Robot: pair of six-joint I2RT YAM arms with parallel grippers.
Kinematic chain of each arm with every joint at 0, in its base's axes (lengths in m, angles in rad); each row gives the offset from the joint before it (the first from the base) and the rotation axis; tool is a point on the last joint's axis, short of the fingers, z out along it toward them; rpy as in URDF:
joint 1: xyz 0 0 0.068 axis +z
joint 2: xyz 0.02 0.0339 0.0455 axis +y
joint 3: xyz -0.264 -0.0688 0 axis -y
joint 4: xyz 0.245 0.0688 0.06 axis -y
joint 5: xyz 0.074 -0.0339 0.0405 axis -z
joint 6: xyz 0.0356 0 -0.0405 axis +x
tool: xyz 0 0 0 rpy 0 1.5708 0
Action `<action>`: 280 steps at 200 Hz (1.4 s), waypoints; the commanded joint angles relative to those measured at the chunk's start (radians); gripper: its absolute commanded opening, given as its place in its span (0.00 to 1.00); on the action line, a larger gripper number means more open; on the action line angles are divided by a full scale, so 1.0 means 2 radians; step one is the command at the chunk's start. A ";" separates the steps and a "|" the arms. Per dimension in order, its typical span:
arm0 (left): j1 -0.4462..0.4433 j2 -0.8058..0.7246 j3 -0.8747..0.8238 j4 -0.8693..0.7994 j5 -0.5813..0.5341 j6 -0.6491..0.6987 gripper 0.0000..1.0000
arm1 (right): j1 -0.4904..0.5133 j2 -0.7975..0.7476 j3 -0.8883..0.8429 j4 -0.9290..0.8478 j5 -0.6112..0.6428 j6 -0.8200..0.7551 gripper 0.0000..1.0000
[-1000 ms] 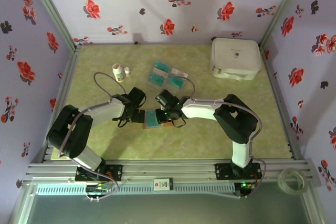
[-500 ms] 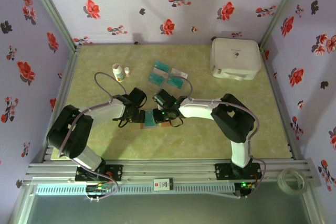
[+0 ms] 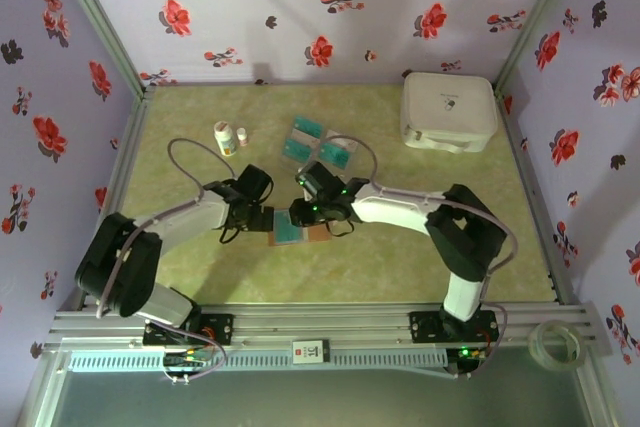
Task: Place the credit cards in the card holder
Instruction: Insert the credit card into the card slot, then close the card holder at the center of the table.
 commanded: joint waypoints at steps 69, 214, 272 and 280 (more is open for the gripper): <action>0.028 -0.101 -0.001 -0.004 0.042 0.027 1.00 | -0.061 -0.177 -0.122 -0.029 0.067 0.003 0.51; 0.002 -0.066 -0.077 0.178 0.156 -0.058 1.00 | -0.096 -0.139 -0.172 0.055 0.010 0.009 0.58; -0.013 -0.031 -0.082 0.214 0.173 -0.064 1.00 | -0.096 -0.090 -0.169 0.081 0.007 0.011 0.45; -0.015 -0.025 -0.082 0.218 0.173 -0.065 1.00 | -0.096 -0.084 -0.168 0.081 0.007 0.010 0.41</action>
